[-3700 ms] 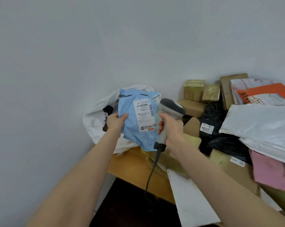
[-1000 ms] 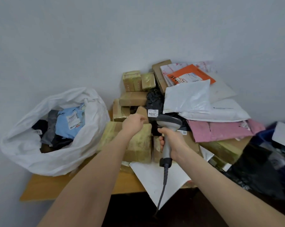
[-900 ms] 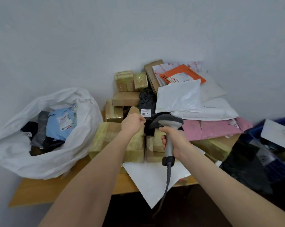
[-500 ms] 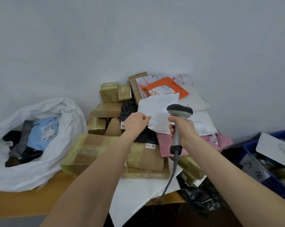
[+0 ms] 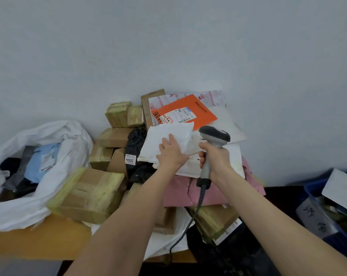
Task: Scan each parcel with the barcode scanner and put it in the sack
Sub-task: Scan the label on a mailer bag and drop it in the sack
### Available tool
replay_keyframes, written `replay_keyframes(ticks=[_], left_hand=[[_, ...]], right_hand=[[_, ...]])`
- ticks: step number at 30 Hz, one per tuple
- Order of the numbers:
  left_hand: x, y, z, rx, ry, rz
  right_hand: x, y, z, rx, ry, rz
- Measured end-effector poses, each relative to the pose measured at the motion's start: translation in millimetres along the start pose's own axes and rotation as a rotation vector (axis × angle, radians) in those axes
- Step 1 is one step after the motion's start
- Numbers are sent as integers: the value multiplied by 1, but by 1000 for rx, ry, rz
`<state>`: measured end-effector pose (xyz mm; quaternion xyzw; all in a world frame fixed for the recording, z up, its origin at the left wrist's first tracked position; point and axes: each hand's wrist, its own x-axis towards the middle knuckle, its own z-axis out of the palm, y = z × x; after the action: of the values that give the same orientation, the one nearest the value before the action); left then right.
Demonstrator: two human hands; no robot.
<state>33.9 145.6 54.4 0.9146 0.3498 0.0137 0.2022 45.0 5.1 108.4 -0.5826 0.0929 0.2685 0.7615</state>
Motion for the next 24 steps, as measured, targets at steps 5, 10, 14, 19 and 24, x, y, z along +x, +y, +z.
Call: replay_keyframes(ticks=[5,10,14,19,24], left_hand=[[6,-23,-38,-68,252,85],[9,-58,-115,-856,294,-161],[-6,-96,-152,-1461,-77,-187],[-25,-126,-156,-1707,-317,-75],[-30,-151,-160,-1585,-355,-121]], right_hand=[[4,1,3,29,-46,19],[-4,0,29,89,-140,-61],[-9,4,59,86,-162,-105],[-8,15,83,-23,-125,-138],[-10,27,92,-125,-47,-196]])
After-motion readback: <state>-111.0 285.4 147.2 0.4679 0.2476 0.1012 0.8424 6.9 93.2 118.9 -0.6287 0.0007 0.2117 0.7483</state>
